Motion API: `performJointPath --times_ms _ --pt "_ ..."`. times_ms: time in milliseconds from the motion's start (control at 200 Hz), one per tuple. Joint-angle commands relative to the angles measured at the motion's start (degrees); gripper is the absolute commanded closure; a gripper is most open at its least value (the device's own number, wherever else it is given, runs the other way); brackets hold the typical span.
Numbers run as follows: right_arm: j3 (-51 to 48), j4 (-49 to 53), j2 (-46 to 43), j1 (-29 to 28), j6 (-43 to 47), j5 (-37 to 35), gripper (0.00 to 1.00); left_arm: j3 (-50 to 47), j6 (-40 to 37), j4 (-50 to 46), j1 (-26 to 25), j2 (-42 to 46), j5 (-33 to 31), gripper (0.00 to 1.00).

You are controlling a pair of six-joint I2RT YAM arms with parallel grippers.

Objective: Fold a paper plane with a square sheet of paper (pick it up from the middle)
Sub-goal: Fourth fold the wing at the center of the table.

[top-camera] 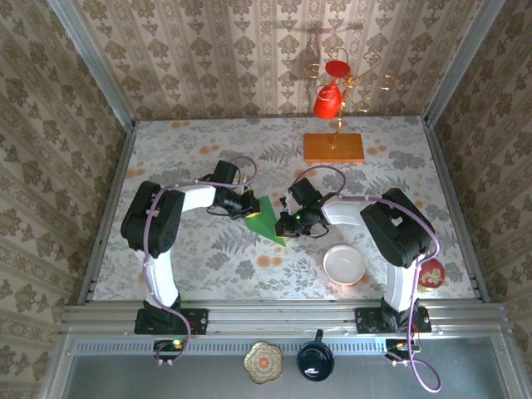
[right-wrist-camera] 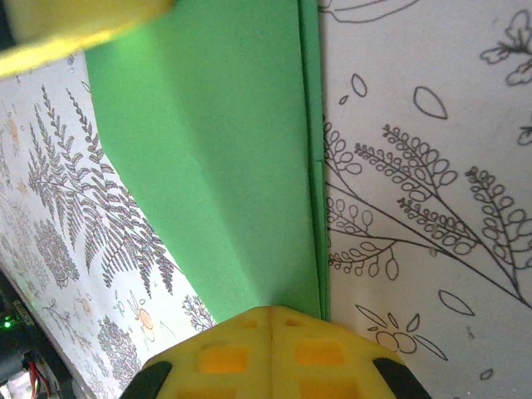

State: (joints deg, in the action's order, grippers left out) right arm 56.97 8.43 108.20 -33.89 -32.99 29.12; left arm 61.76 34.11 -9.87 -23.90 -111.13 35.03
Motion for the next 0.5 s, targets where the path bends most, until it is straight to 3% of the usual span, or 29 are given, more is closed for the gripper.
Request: performJointPath --times_ms 0,210,495 --pt "-4.61 12.6 3.96 0.31 0.57 -8.54 1.0 1.04 -4.18 -0.68 5.19 -3.04 -6.67 0.89" --pt "-4.61 12.4 3.7 0.36 0.22 -8.29 1.0 3.98 -6.12 -1.62 9.89 -5.83 -6.78 0.89" --pt "-4.11 10.46 3.06 0.42 -1.16 -6.99 1.0 9.39 -7.58 -5.39 12.1 -4.93 -8.28 0.89"
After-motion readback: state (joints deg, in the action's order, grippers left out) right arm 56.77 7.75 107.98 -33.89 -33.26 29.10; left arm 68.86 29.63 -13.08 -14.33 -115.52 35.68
